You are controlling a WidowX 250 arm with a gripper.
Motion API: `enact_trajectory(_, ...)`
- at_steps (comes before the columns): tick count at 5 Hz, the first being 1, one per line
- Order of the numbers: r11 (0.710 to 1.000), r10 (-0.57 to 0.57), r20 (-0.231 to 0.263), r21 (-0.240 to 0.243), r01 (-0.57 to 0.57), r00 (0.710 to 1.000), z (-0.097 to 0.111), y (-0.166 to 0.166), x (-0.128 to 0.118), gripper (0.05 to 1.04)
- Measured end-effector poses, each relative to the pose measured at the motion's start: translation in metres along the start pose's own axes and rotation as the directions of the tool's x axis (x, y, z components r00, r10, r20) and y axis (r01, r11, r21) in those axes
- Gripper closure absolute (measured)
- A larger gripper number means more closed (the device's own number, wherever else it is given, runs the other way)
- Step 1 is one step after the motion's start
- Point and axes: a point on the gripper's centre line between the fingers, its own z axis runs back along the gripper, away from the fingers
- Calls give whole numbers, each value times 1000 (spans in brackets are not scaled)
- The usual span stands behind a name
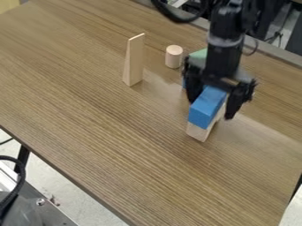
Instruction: Put the blue rectangle block on top of the white rectangle block
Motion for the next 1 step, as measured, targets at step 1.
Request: enact_trajectory(1,999,-5,110,42,1,994,48,-8,8,84)
